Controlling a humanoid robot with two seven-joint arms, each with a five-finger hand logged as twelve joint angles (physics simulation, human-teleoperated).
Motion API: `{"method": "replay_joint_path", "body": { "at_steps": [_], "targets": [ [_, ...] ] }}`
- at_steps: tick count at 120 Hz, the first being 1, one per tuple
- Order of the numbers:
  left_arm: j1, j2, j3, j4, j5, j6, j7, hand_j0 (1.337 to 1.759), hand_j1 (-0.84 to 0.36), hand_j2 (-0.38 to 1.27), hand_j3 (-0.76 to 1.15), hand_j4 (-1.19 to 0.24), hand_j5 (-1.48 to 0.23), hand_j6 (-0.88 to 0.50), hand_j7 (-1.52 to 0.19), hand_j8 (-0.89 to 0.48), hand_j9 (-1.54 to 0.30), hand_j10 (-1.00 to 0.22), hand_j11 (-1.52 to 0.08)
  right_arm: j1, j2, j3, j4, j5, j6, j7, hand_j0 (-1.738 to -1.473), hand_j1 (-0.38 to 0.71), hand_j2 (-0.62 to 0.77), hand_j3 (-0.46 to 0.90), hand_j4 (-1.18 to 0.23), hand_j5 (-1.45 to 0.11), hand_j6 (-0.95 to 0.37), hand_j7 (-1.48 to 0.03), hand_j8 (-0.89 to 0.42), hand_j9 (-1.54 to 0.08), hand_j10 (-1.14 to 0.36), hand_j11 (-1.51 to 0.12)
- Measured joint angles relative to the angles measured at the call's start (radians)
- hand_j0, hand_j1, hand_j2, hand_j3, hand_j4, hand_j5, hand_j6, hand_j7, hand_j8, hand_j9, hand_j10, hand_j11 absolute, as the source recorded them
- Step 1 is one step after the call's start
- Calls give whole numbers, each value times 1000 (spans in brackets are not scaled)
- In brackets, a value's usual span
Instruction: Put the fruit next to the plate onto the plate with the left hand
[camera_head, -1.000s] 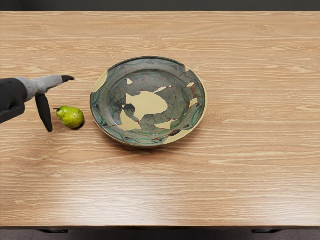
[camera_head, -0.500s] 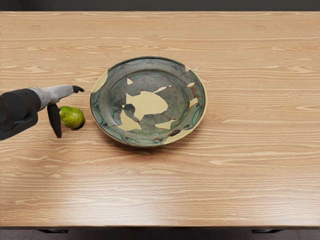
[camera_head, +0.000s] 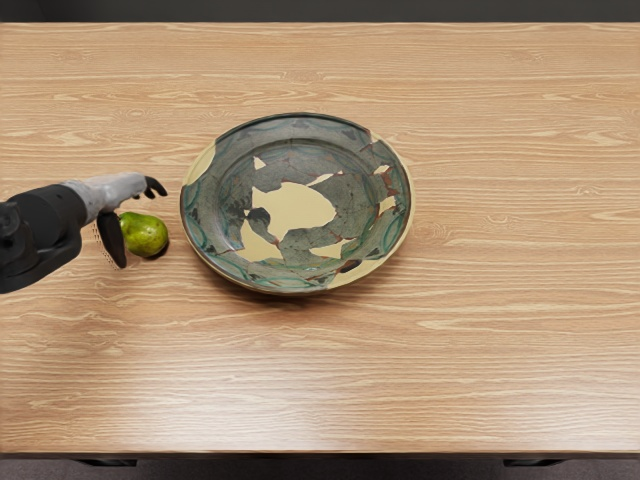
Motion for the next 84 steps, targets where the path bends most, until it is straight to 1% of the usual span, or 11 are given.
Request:
{"method": "replay_joint_path", "body": {
  "at_steps": [7,39,84],
  "targets": [
    [18,-11,0,14,14,13,0,1658,66,52,0,-245,-311,-247,-311,-246,-311,-244,-310,0,0,0,0,0,0,0,-1658,-349,0,0,0,0,0,0,0,0,0,0],
    [36,-8,0,31,36,38,0,1658,52,54,0,-256,-326,-258,-326,-258,-326,-256,-326,0,0,0,-1,0,0,0,-1658,-349,0,0,0,0,0,0,0,0,0,0],
    [42,-24,0,38,40,56,0,1658,15,61,0,-287,-366,-288,-366,-288,-366,-286,-365,0,0,0,0,0,0,0,-1658,-349,0,0,0,0,0,0,0,0,0,0]
  ]
}}
